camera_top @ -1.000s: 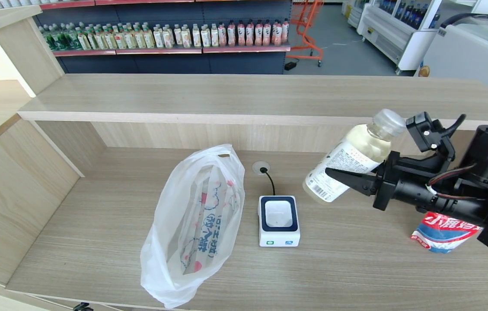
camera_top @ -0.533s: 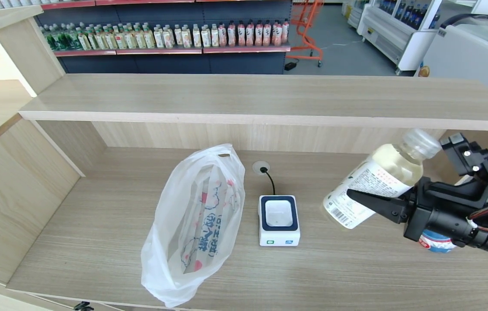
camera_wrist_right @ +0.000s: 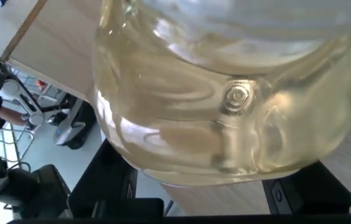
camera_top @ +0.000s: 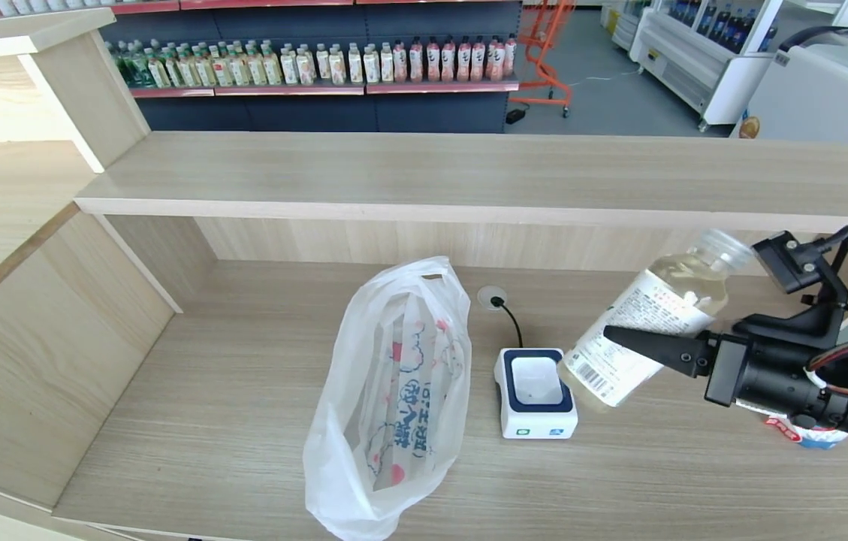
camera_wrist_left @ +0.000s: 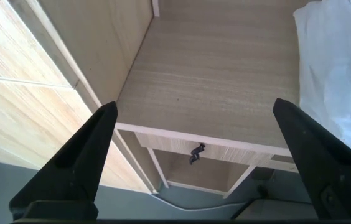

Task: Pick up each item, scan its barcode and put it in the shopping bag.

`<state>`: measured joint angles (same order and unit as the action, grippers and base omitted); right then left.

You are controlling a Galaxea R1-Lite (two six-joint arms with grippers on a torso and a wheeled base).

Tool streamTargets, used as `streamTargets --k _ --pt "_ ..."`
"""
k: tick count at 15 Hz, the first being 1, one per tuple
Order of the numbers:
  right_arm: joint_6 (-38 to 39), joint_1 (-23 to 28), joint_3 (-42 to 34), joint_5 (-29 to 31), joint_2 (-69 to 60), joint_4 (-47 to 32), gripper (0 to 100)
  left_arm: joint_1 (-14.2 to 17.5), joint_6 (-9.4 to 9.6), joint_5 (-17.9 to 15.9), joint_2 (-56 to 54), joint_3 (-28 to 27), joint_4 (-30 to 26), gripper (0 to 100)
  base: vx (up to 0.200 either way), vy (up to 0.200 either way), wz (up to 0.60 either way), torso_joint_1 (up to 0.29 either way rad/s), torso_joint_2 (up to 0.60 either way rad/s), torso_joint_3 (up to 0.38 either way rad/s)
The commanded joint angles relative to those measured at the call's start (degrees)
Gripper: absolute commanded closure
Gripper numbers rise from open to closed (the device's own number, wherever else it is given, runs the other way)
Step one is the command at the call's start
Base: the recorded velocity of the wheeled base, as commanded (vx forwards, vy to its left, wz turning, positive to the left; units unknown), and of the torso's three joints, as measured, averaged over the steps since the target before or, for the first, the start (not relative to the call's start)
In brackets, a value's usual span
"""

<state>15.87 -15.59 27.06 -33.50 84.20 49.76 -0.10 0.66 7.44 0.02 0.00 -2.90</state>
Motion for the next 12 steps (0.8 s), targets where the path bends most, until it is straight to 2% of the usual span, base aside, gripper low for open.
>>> streamTargets --k 1,3,8,12 --pt "1.1 -0.9 2.9 0.1 2.0 -0.8 100 0.0 0.04 0.0 0.0 0.0 0.0 0 0.000 0.200 0.00 0.007 -0.01 -0.002" --pt "1.1 -2.2 5.7 1.2 6.5 -0.8 100 0.0 0.04 0.0 0.0 0.0 0.0 0 0.000 0.000 0.00 0.000 0.00 0.000" --pt "1.0 -8.3 11.0 9.5 17.1 -0.6 100 0.0 0.04 0.0 0.0 0.0 0.0 0 0.000 0.000 0.00 0.000 0.00 0.000" --pt "-2.2 -13.4 12.8 10.6 24.2 0.9 100 0.0 0.04 0.0 0.0 0.0 0.0 0 0.000 0.000 0.00 0.000 0.00 0.000"
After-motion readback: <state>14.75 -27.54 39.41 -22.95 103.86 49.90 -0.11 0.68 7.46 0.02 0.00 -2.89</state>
